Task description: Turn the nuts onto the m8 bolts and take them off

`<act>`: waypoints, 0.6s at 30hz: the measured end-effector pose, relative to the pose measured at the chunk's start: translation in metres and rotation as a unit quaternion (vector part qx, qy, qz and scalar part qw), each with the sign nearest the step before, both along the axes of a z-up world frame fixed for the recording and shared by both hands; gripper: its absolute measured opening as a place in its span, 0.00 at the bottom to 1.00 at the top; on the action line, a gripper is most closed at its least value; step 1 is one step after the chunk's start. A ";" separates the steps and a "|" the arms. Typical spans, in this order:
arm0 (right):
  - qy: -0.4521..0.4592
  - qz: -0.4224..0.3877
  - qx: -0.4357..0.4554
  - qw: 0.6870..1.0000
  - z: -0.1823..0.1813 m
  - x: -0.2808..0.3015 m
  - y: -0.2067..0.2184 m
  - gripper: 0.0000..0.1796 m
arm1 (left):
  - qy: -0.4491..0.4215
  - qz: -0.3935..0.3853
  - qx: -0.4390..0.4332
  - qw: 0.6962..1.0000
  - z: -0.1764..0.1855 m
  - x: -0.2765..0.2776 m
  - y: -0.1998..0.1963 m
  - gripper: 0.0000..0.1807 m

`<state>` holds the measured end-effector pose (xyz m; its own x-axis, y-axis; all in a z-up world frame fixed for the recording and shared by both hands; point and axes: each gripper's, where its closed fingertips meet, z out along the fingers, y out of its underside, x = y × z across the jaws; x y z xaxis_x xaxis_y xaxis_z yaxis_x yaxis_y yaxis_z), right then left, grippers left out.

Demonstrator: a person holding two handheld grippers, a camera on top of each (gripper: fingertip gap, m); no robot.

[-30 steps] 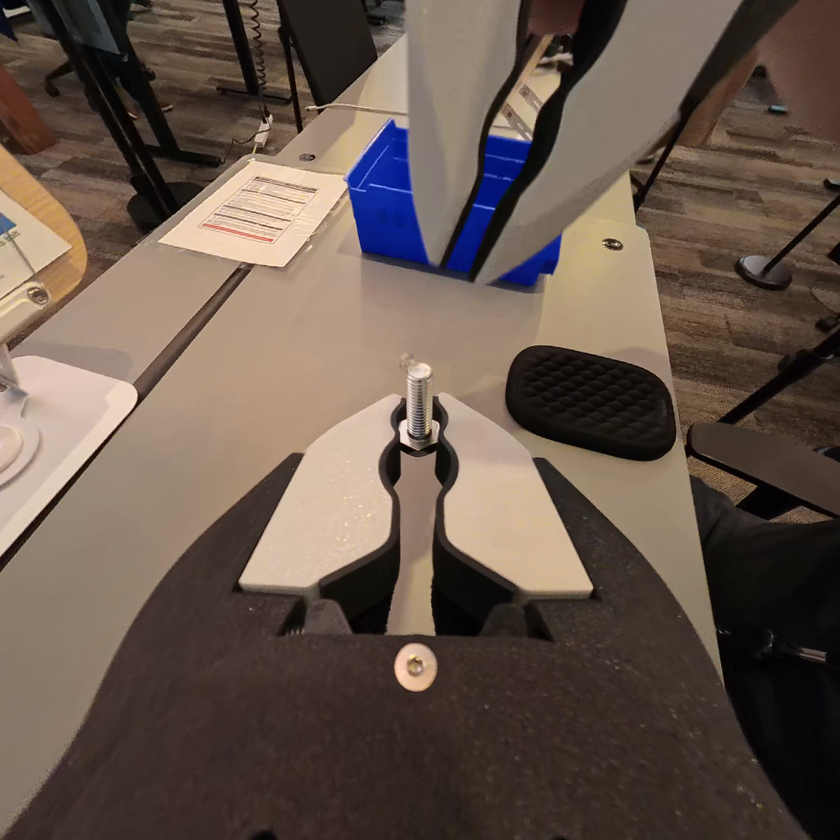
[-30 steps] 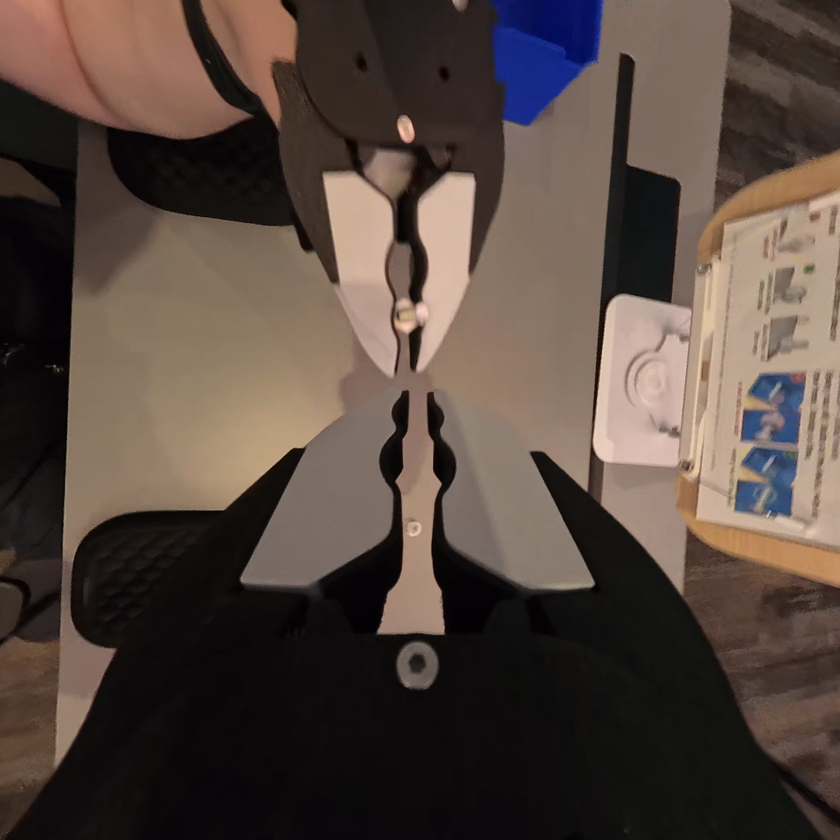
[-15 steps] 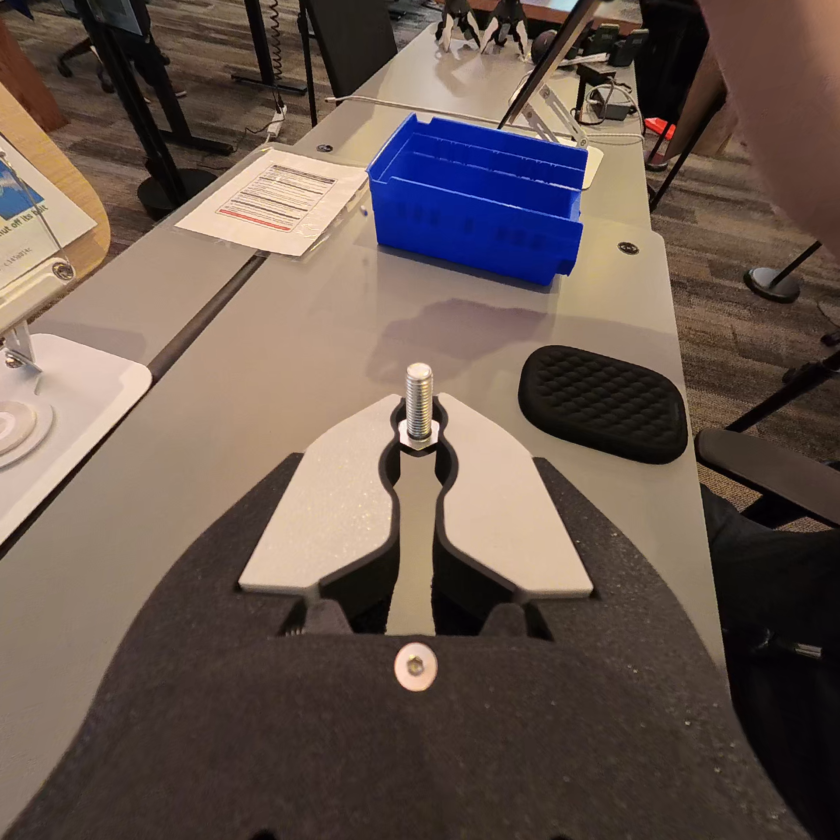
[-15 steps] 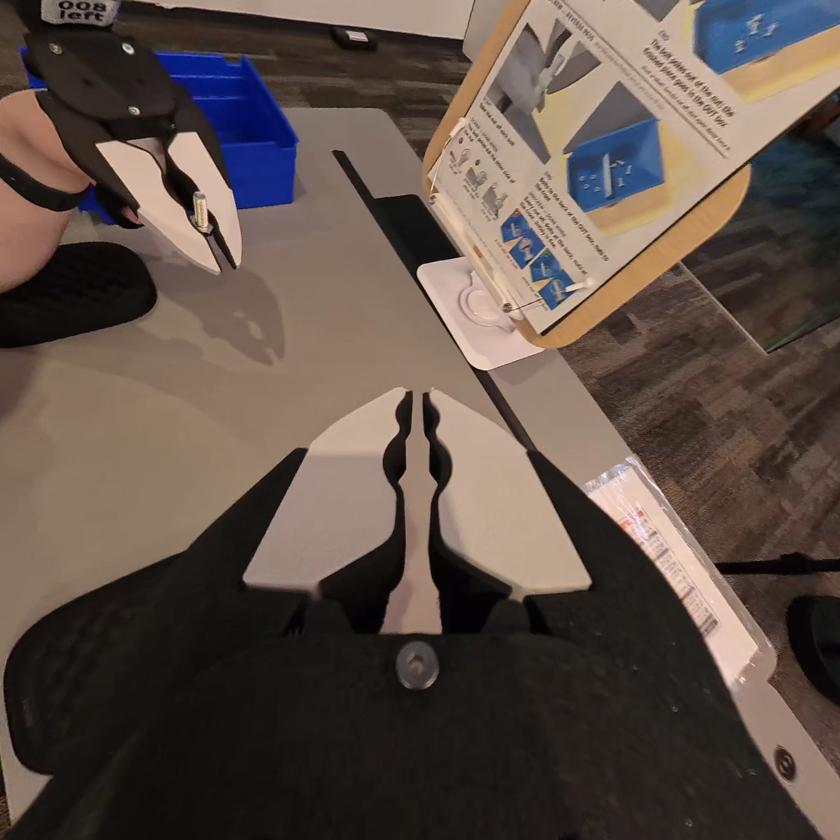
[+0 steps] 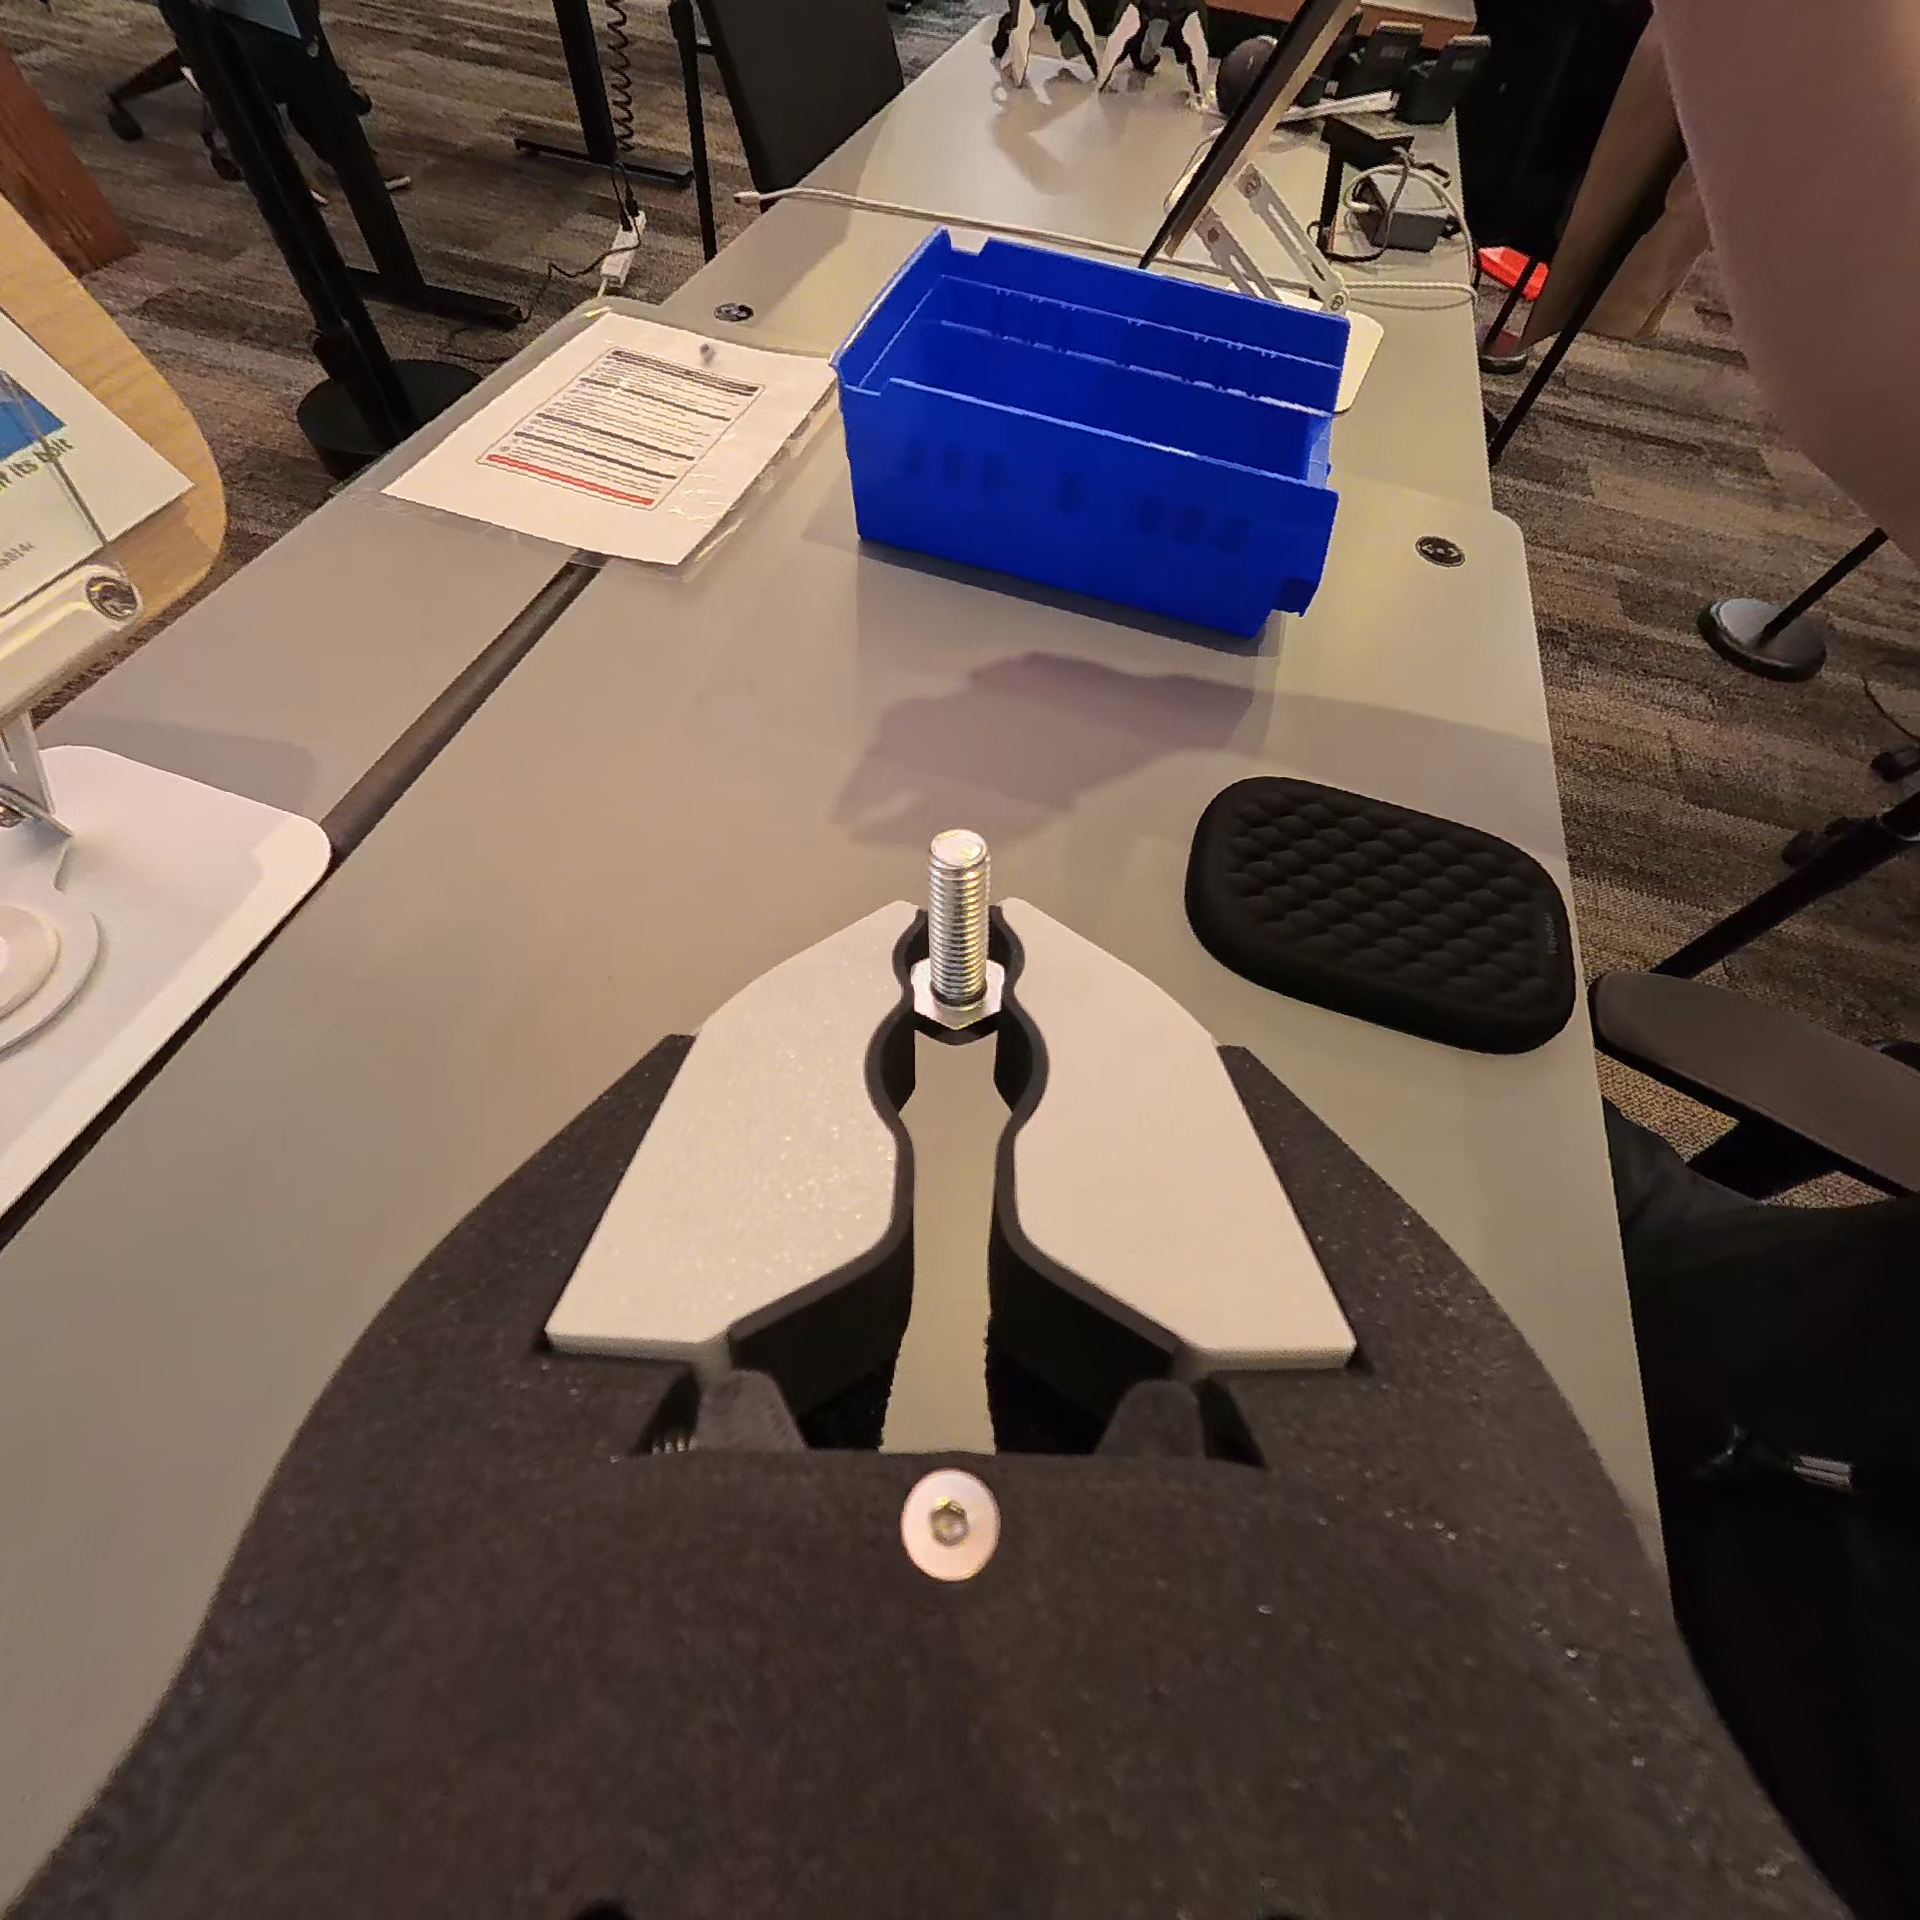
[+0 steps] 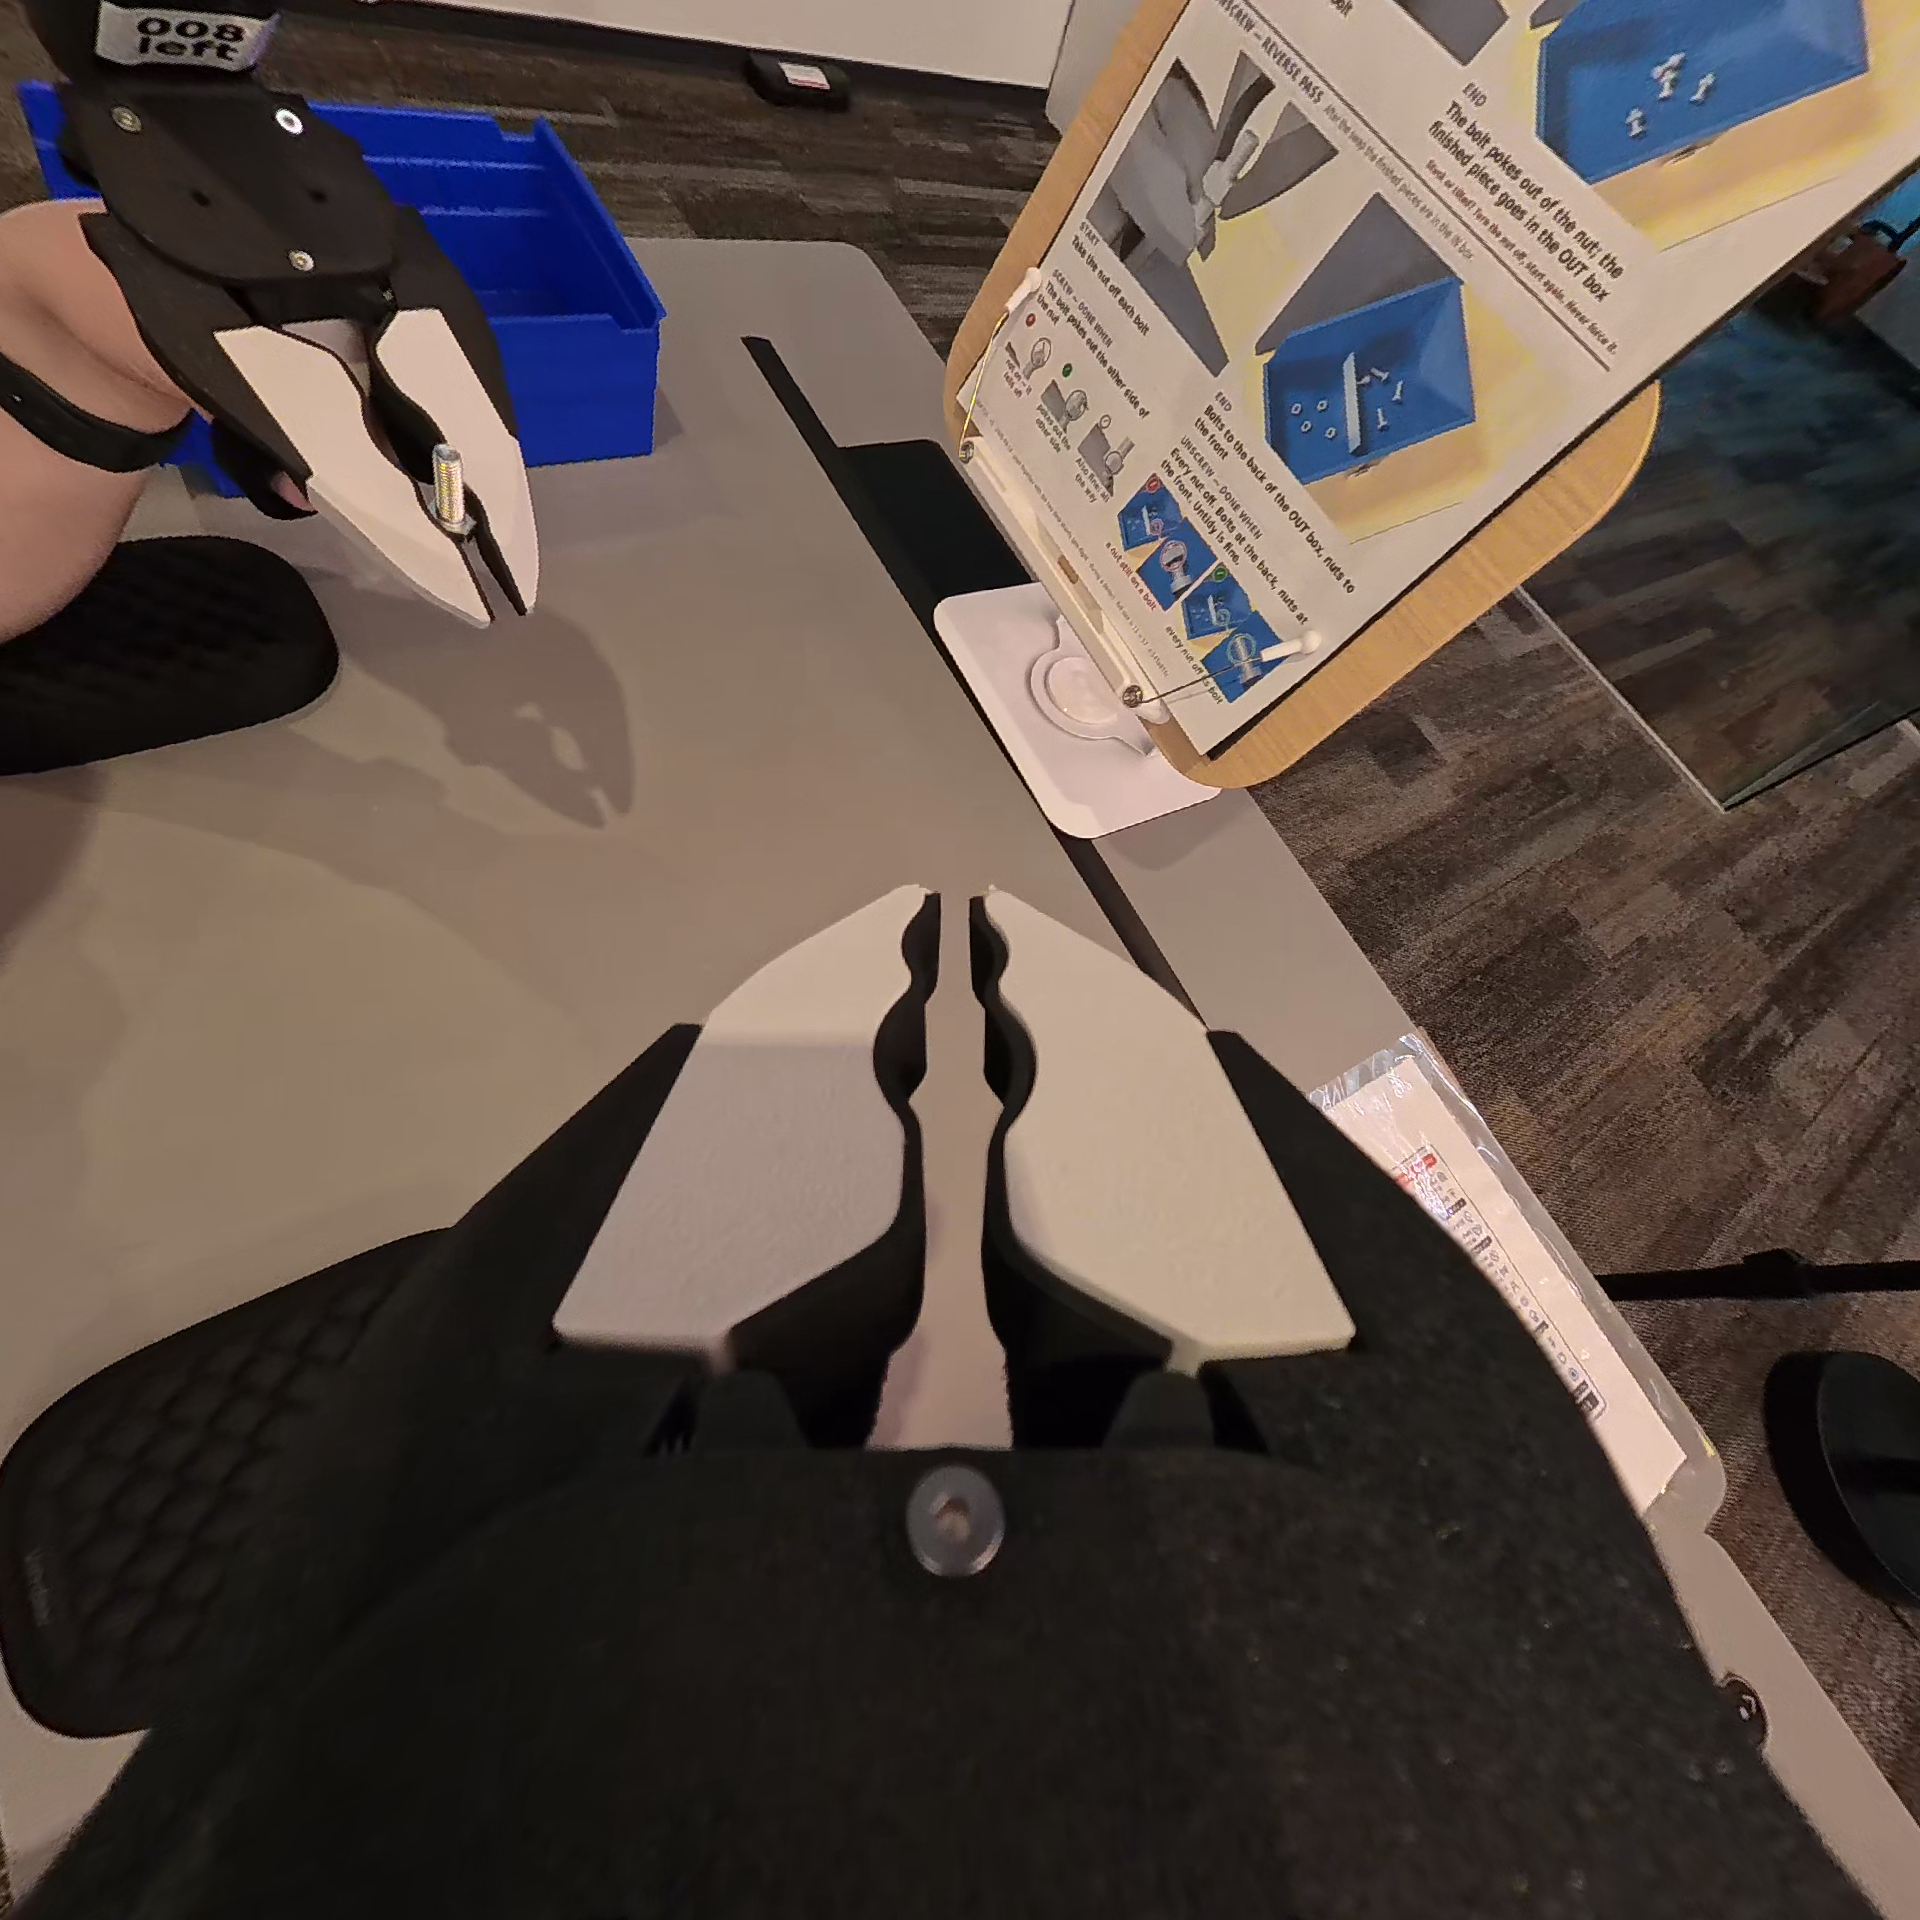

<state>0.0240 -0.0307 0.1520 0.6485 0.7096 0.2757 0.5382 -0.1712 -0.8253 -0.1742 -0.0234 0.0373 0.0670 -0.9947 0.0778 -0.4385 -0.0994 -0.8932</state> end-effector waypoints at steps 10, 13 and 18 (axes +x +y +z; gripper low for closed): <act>-0.002 -0.033 -0.005 0.999 -0.005 0.024 0.007 0.03 | -0.007 0.001 -0.002 1.000 0.002 0.000 0.000 0.06; -0.031 -0.107 -0.039 0.993 -0.018 0.067 0.023 0.03 | -0.013 0.000 -0.007 1.000 0.003 0.000 0.000 0.06; -0.055 -0.271 -0.165 0.947 -0.067 0.177 0.059 0.06 | -0.022 0.017 -0.007 1.000 0.003 -0.002 0.010 0.06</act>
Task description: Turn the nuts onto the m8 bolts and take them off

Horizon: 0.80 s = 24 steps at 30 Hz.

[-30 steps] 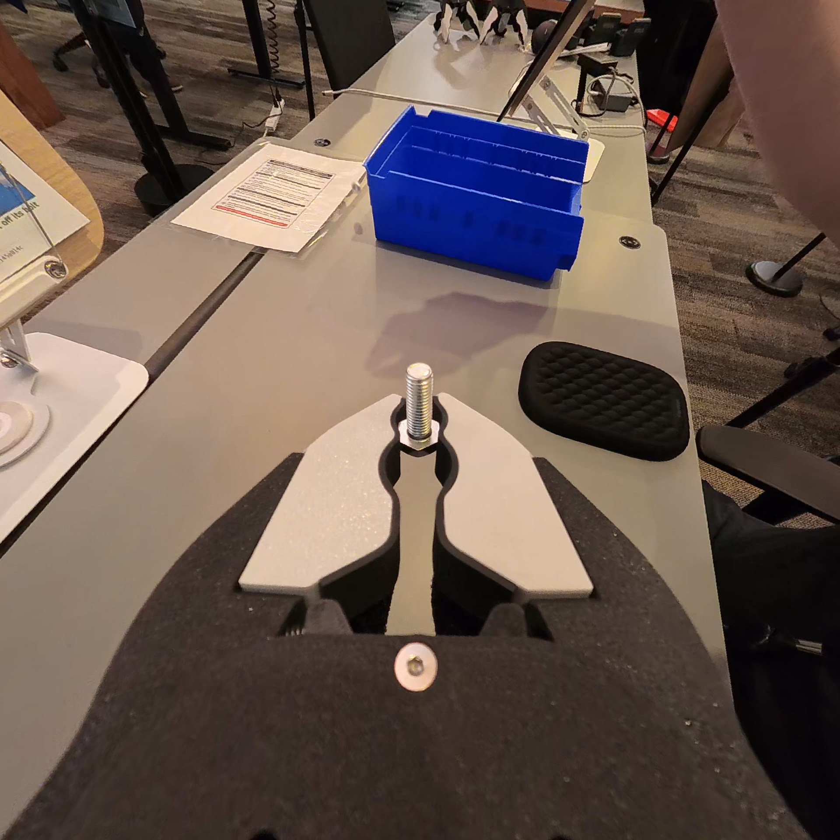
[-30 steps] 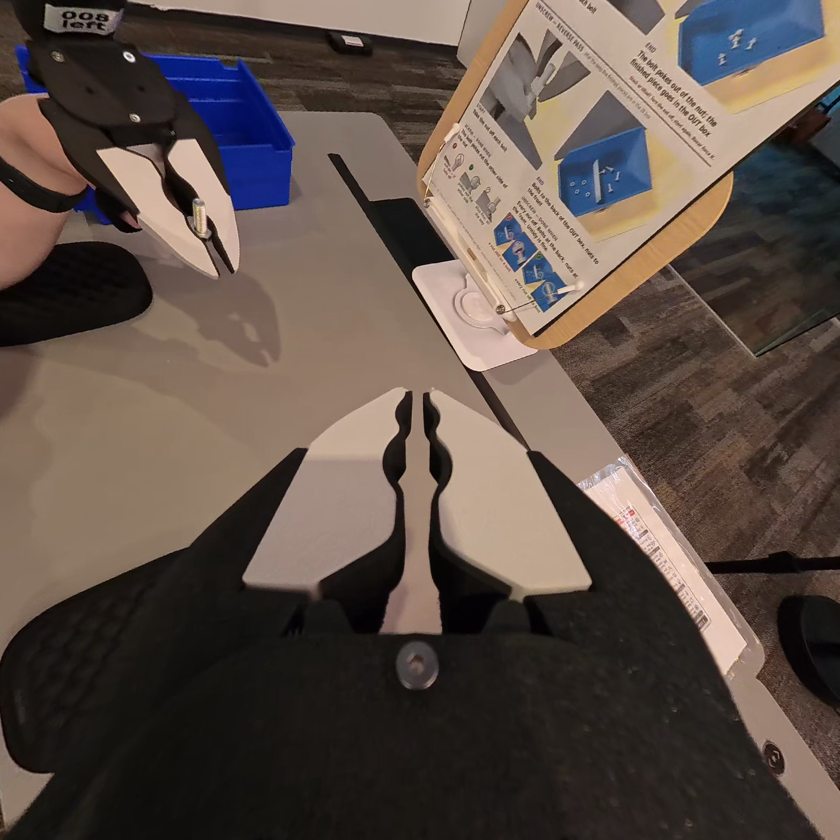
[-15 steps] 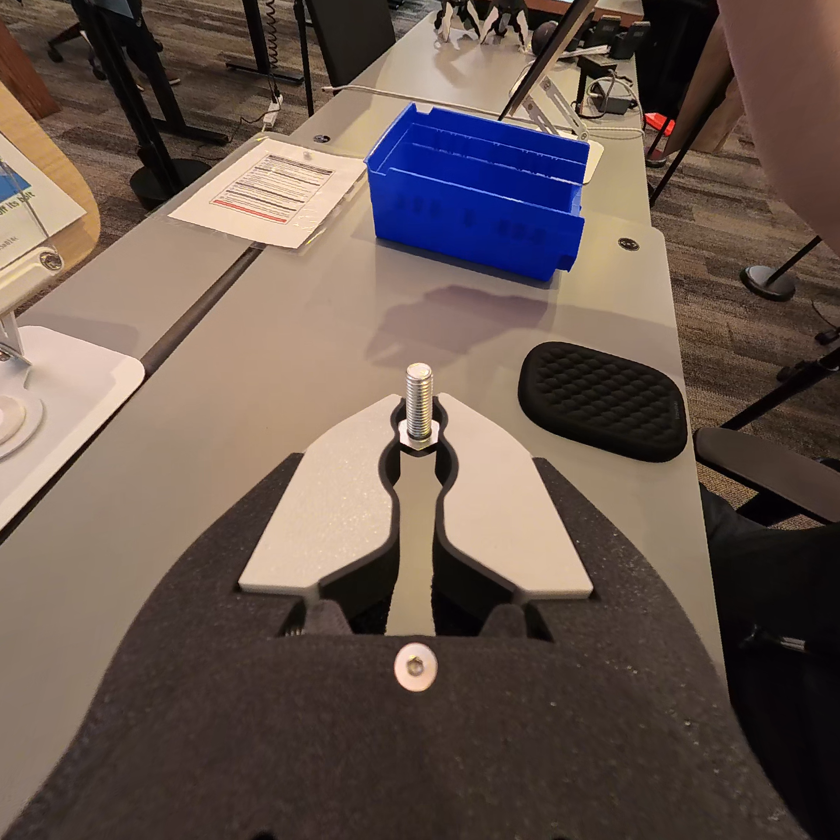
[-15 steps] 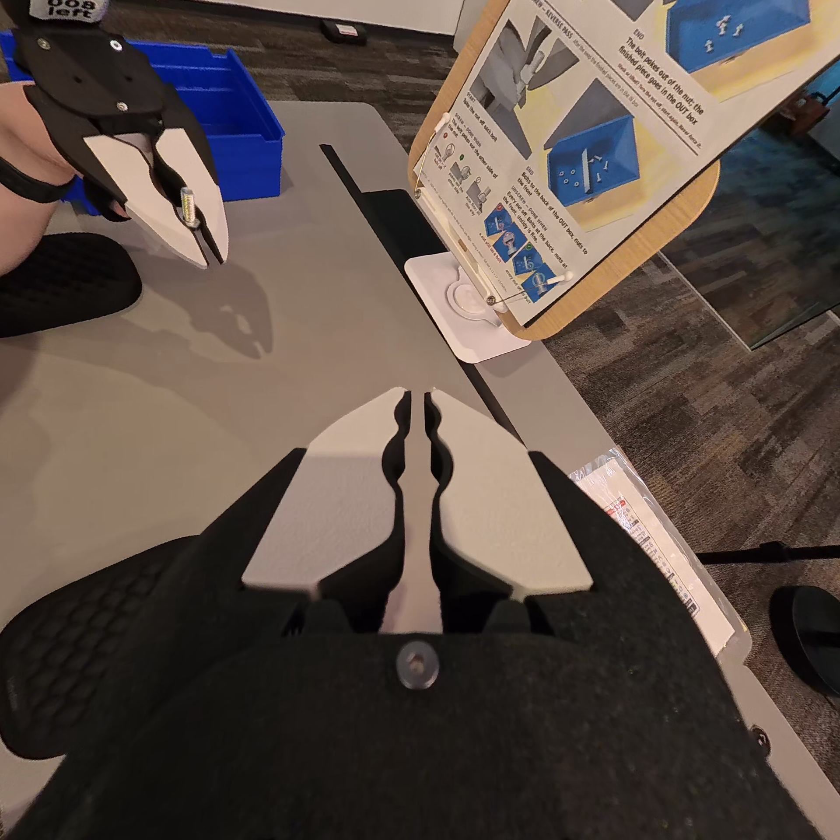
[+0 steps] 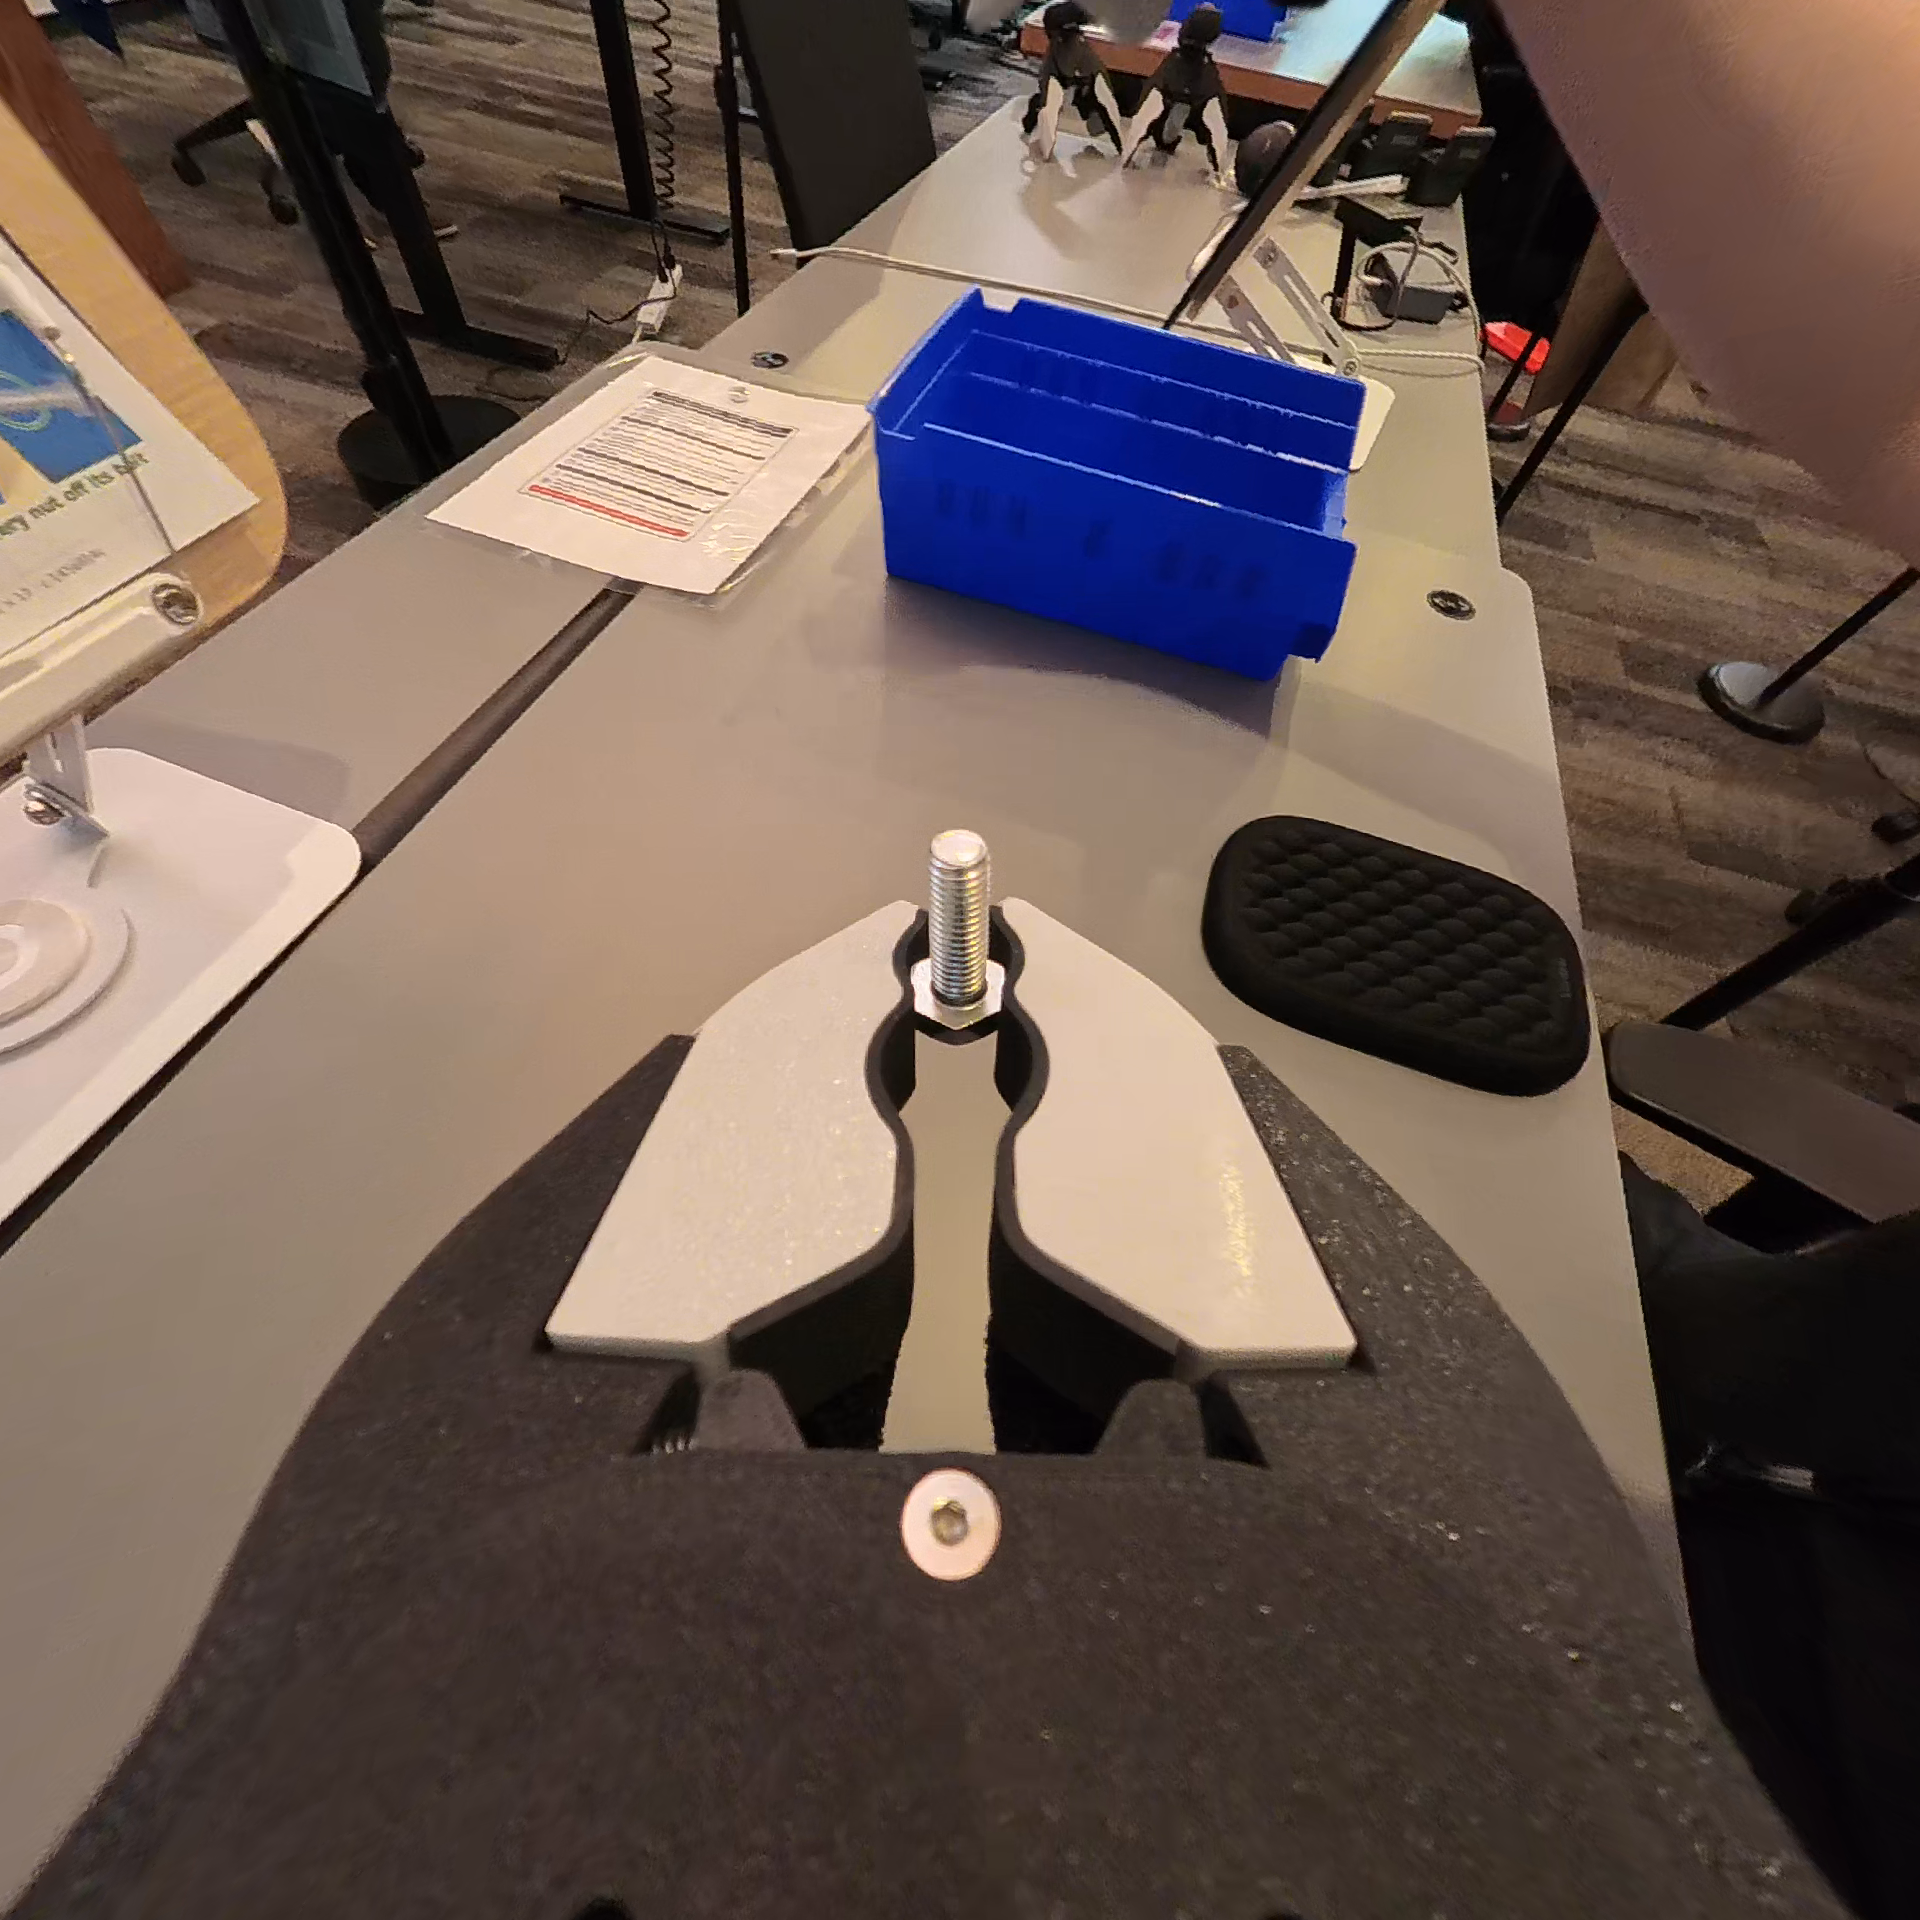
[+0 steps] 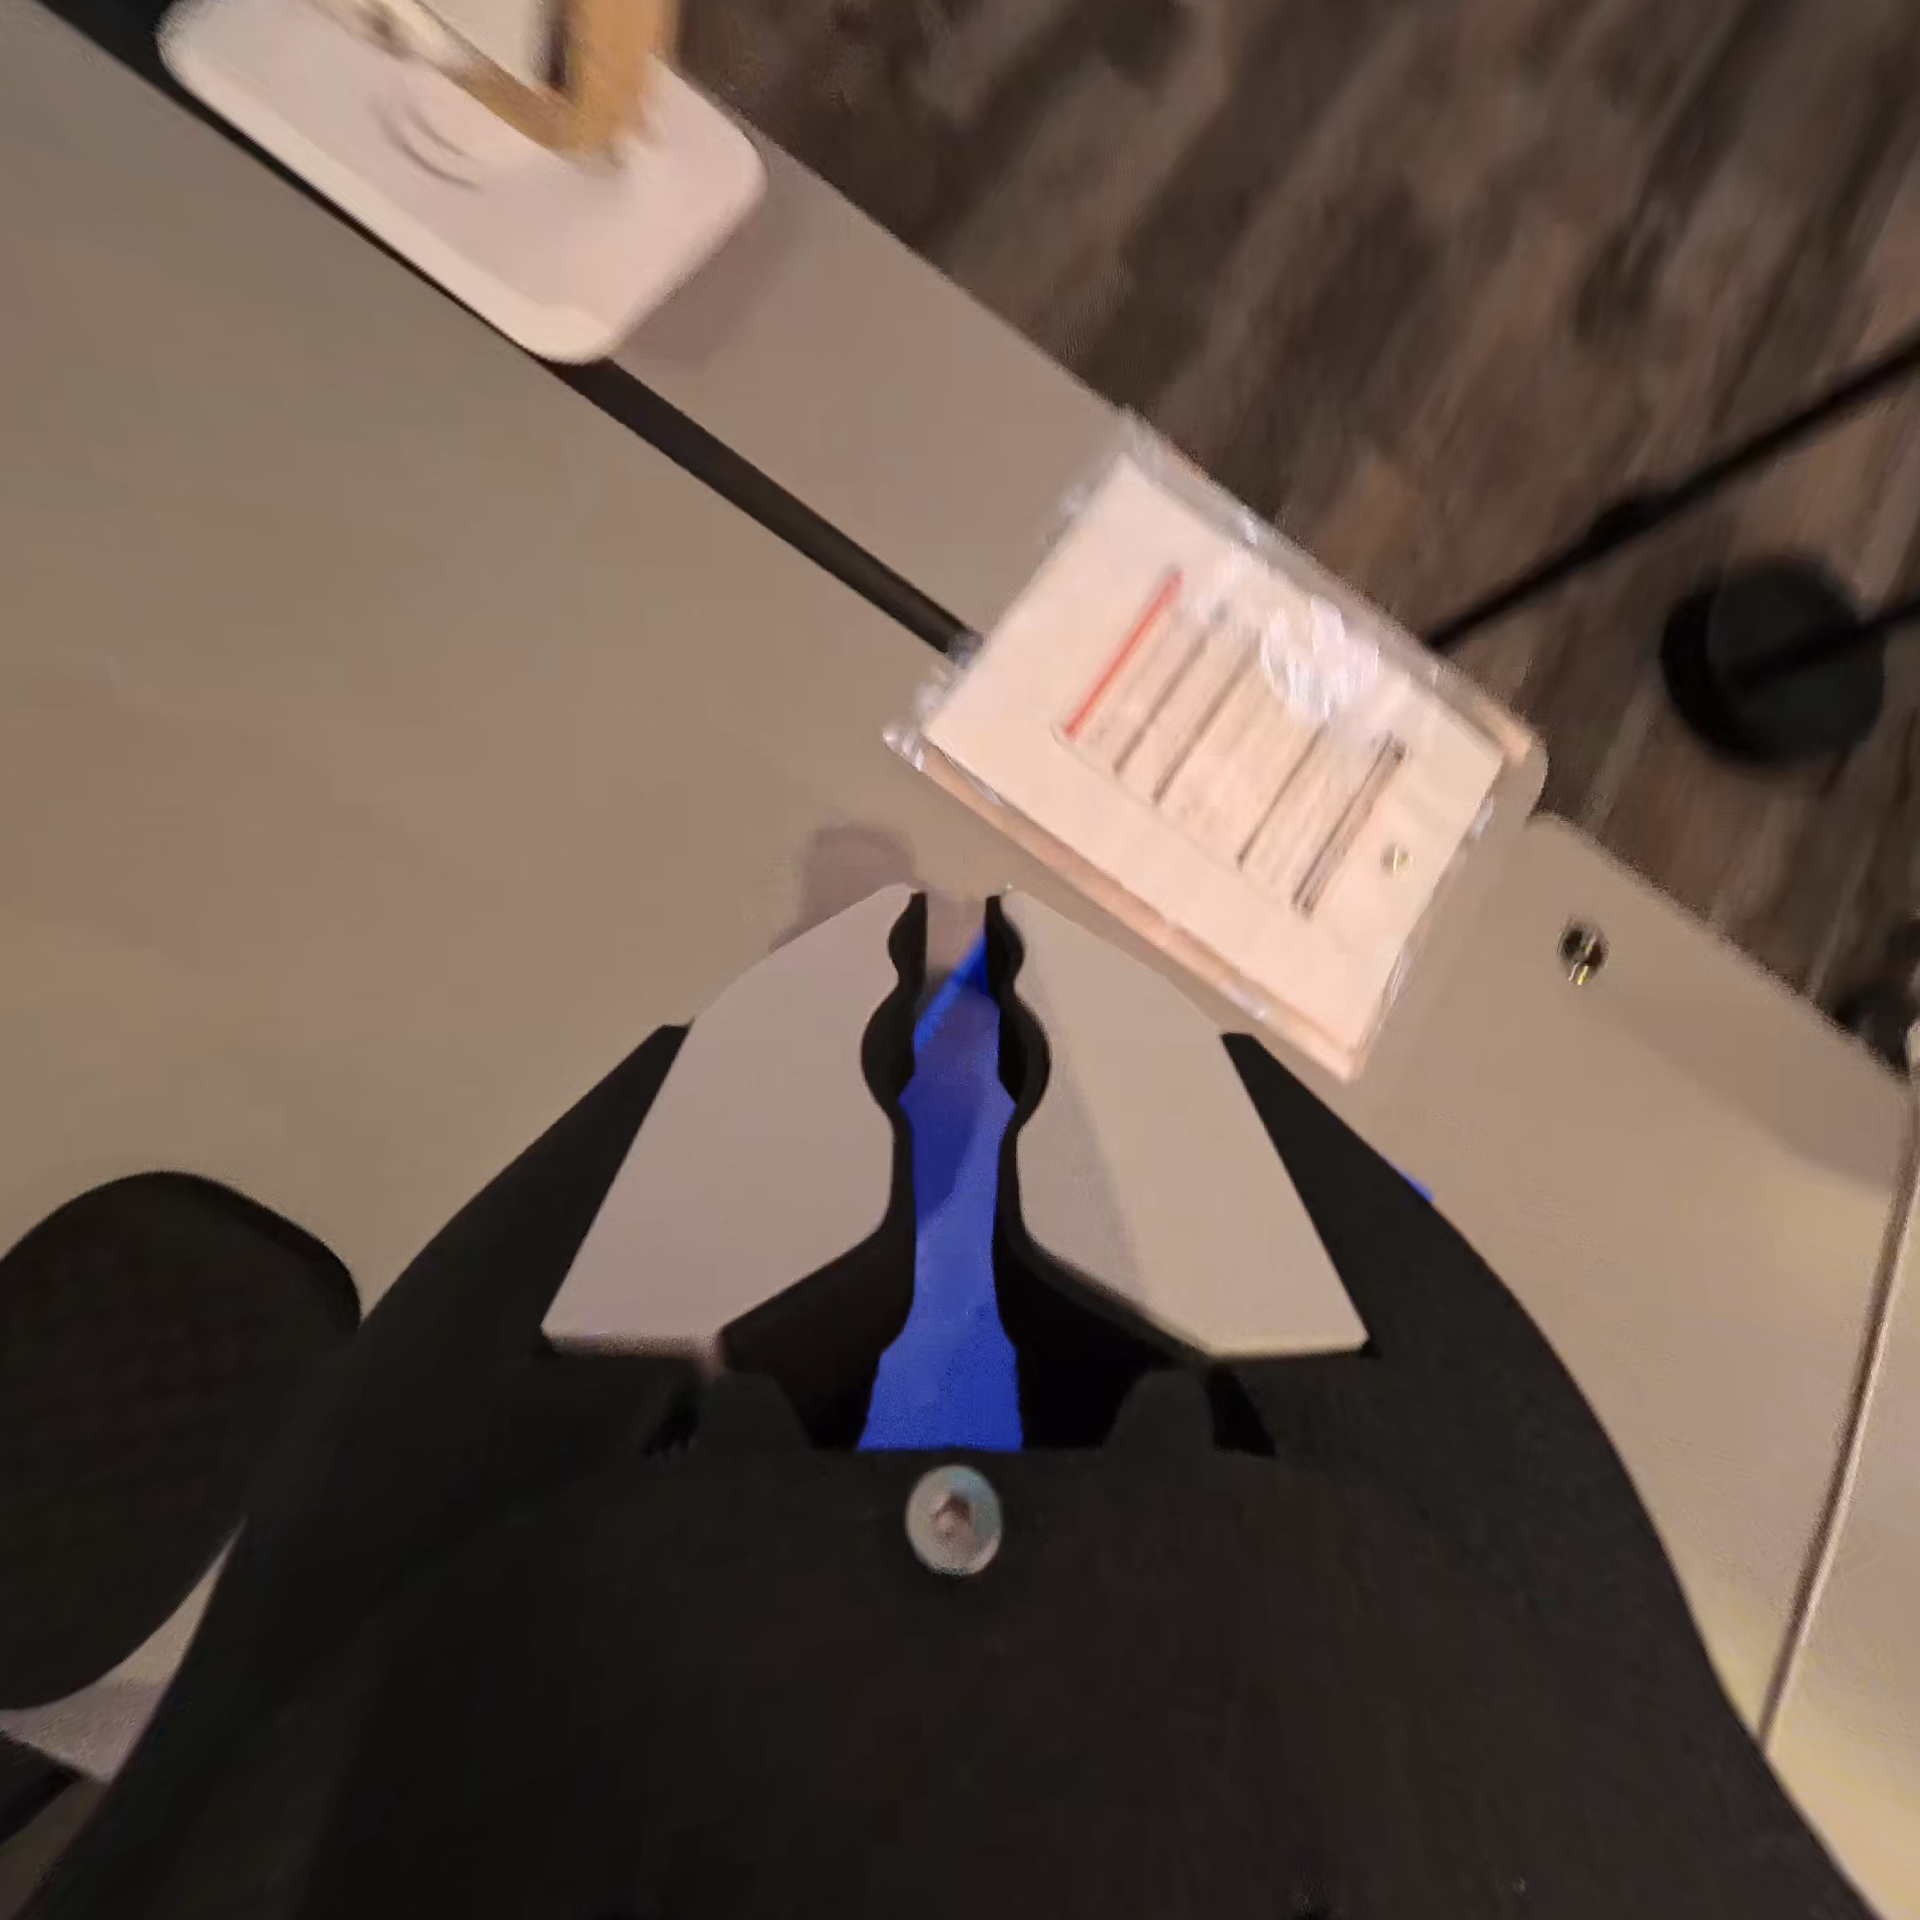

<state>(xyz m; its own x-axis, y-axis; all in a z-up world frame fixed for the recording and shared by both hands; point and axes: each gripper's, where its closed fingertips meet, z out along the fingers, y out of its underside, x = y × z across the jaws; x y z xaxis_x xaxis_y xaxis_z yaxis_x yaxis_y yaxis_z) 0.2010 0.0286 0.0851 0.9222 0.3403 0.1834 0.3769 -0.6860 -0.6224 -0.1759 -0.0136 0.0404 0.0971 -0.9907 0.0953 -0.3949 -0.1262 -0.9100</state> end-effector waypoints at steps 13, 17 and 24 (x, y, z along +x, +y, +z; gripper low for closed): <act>0.040 -0.225 -0.177 0.957 -0.146 0.164 0.111 0.09 | -0.061 0.059 -0.007 0.996 0.008 -0.015 0.039 0.06; 0.059 -0.239 -0.190 0.951 -0.175 0.189 0.135 0.11 | -0.058 0.065 -0.004 0.996 0.007 -0.016 0.041 0.06; 0.110 -0.284 -0.206 0.930 -0.208 0.227 0.153 0.14 | -0.056 0.051 -0.032 0.997 -0.004 -0.004 0.040 0.06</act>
